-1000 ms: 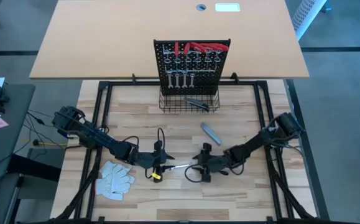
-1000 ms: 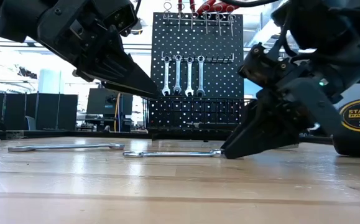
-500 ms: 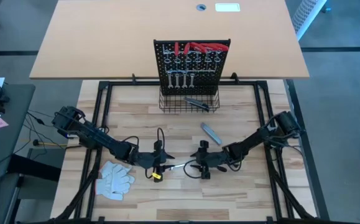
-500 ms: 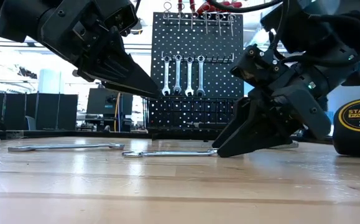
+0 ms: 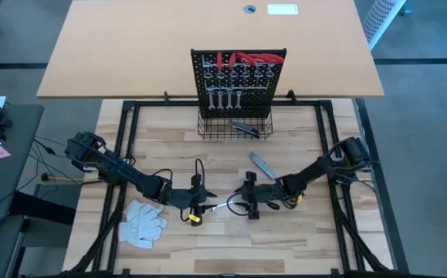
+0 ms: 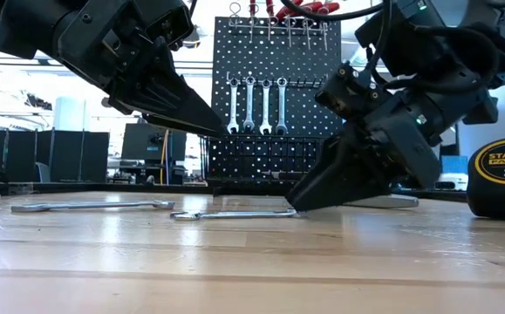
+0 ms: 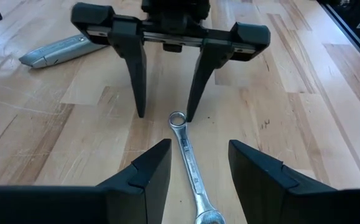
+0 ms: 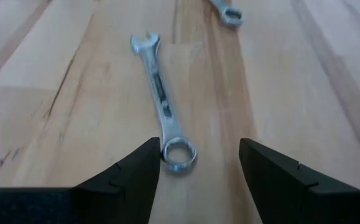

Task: Hang tools onto peg board
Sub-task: Hang the silver wrench on the pegboard

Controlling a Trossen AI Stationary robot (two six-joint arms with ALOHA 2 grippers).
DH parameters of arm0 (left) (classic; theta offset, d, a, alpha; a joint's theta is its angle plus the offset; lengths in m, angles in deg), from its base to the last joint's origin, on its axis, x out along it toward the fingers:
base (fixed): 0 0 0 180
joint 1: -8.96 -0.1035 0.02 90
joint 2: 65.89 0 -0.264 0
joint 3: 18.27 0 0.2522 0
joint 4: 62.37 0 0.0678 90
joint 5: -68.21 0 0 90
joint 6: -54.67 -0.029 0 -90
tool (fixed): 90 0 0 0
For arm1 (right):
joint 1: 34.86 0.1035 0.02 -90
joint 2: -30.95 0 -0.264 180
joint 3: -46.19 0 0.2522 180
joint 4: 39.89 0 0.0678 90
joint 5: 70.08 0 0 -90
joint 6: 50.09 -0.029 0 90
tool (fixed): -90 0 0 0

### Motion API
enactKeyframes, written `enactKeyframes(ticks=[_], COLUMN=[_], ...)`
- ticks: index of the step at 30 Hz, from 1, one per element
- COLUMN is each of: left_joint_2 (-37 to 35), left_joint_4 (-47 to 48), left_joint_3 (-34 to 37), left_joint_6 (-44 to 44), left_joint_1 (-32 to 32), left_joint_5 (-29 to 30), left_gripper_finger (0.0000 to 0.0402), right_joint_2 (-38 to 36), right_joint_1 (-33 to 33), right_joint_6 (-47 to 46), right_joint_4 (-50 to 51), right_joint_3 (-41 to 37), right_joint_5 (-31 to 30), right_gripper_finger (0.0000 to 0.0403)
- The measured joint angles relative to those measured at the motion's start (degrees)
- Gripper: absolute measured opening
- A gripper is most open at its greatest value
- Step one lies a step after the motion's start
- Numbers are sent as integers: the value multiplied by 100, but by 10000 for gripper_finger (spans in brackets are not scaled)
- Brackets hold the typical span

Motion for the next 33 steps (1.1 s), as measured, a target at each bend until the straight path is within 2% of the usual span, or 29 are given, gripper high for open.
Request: enactKeyframes(ticks=[7, 22, 28, 33], left_joint_2=[0, 0, 0, 0], left_joint_4=[0, 2, 5, 8], left_joint_3=[0, 0, 0, 0], left_joint_6=[-7, -2, 0, -11], left_joint_1=[0, 2, 6, 24], left_joint_5=[0, -2, -4, -5], left_gripper_finger=[157, 157, 157, 157], right_joint_2=[-2, -10, 625, 805], right_joint_1=[-66, -40, -45, -46], right_joint_6=[83, 79, 59, 55], right_joint_4=[-88, -150, -937, -904], right_joint_3=[2, 9, 77, 140], right_joint_5=[310, 321, 581, 595], right_gripper_finger=[228, 228, 228, 225])
